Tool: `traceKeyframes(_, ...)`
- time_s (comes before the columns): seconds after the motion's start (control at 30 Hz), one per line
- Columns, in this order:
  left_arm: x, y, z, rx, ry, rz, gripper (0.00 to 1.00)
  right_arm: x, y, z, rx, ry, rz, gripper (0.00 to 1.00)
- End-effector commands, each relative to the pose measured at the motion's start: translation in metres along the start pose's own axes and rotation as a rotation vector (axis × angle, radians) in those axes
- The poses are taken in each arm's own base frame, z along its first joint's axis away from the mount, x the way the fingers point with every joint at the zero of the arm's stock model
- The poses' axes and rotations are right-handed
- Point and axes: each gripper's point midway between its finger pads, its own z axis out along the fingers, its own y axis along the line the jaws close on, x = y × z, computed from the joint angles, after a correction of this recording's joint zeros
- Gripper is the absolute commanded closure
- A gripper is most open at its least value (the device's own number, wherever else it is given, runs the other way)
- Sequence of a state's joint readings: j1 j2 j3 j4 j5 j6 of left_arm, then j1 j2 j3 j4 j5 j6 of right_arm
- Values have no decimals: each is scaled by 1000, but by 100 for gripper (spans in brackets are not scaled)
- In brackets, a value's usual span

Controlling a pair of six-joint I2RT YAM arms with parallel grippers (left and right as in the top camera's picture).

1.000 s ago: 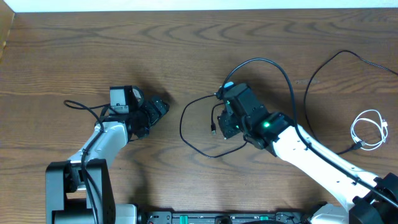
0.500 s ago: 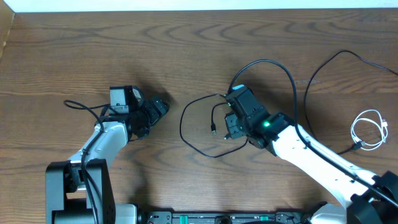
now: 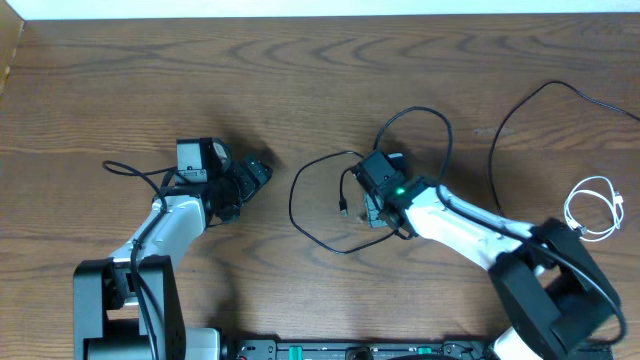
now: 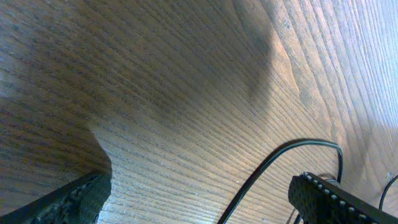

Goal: Untangle cables

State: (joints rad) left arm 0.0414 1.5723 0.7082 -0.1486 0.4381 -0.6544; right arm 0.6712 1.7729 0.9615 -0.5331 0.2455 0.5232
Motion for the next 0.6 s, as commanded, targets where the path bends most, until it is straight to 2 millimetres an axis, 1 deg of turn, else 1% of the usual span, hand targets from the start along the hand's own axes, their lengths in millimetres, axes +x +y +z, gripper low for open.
traceKeyframes(0.0, -5, 5, -1, -29, -23, 3, 2, 5, -15, 11, 63, 20, 51, 37)
traceKeyframes(0.07, -5, 5, -1, -29, -23, 3, 2, 6, -19, 13, 68, 29, 75, 44)
traceKeyframes(0.2, -5, 5, -1, -29, -23, 3, 2, 6, -26, 14, 74, 45, 97, 53)
traceKeyframes(0.3, -5, 5, -1, -29, -23, 3, 2, 10, -33, 15, 90, 67, 107, 67)
traceKeyframes(0.37, -5, 5, -1, -29, -23, 3, 2, 11, -31, 16, 75, 77, 109, 74)
traceKeyframes(0.47, -5, 5, -1, -29, -23, 3, 2, 14, -24, 16, 44, 89, 105, 78)
traceKeyframes(0.5, -5, 5, -1, -29, -23, 3, 2, 14, -23, 16, 45, 88, 103, 75)
traceKeyframes(0.53, -5, 5, -1, -29, -23, 3, 2, 14, -23, 15, 44, 88, 102, 75)
traceKeyframes(0.57, -5, 5, -1, -29, -23, 3, 2, 14, -23, 16, 44, 88, 103, 84)
